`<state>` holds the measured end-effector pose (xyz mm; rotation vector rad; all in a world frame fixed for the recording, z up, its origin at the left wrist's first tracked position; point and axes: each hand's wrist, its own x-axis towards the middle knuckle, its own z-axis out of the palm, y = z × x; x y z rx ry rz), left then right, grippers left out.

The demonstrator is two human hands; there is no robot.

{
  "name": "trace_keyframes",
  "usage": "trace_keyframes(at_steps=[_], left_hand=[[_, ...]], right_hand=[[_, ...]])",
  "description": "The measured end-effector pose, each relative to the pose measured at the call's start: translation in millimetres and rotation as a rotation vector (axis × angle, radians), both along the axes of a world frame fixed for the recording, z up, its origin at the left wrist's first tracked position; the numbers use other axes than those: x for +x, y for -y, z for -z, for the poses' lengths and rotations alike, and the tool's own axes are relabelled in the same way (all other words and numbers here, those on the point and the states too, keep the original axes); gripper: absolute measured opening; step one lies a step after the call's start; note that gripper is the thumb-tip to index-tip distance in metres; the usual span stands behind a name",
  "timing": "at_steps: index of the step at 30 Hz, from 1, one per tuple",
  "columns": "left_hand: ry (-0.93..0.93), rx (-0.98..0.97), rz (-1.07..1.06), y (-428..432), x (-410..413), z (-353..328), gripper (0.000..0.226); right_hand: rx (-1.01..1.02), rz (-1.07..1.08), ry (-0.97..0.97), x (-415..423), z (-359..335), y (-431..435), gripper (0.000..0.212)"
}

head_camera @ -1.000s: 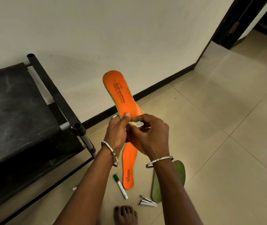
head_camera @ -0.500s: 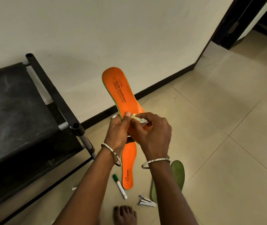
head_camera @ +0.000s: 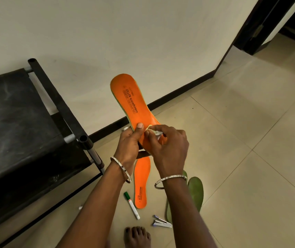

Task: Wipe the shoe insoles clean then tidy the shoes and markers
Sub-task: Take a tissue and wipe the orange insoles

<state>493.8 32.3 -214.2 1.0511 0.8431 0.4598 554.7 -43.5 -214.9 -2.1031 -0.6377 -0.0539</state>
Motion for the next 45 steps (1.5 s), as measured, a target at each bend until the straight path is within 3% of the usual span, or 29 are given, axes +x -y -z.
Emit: trace_keyframes(at_steps=[5,13,19,24,27,30,34,41,45], left_hand=[[-0.01,-0.057,-0.045,-2.5,0.6,-0.2,0.037],[-0.052,-0.049,-0.013,-0.1,1.0,3.1,0.032],[-0.031,-0.041,-0.049,-5.5,-1.8,4.1,0.032],[-0.037,-0.038,-0.013,-1.2,0.5,2.8,0.032],[-0.054,0.001,0.024,2.0,1.7,3.0,0.029],[-0.075,0.017,0.041,1.4,1.5,3.1,0.028],[-0.065,0.001,0.03,-1.1,-0.6,-1.2,0.031],[-0.069,-0.004,0.049,2.4,-0.3,1.2,0.031],[-0.08,-0.025,0.039,1.9,-0.3,0.7,0.032]], right_hand=[[-0.143,0.124,-0.051,16.0,7.8,9.5,0.019],[0.008,-0.111,-0.051,-5.7,-0.1,-3.5,0.018],[-0.168,0.034,-0.009,12.2,7.7,7.8,0.018],[-0.05,0.016,-0.073,10.1,5.9,4.9,0.017],[0.004,-0.061,-0.016,-3.2,0.7,-2.4,0.017],[-0.075,-0.026,0.008,2.3,2.2,1.1,0.018],[-0.119,0.089,-0.099,21.0,10.5,11.8,0.016],[0.034,-0.06,-0.045,-6.3,-1.2,-2.7,0.015],[-0.094,0.008,0.003,4.5,1.7,2.4,0.016]])
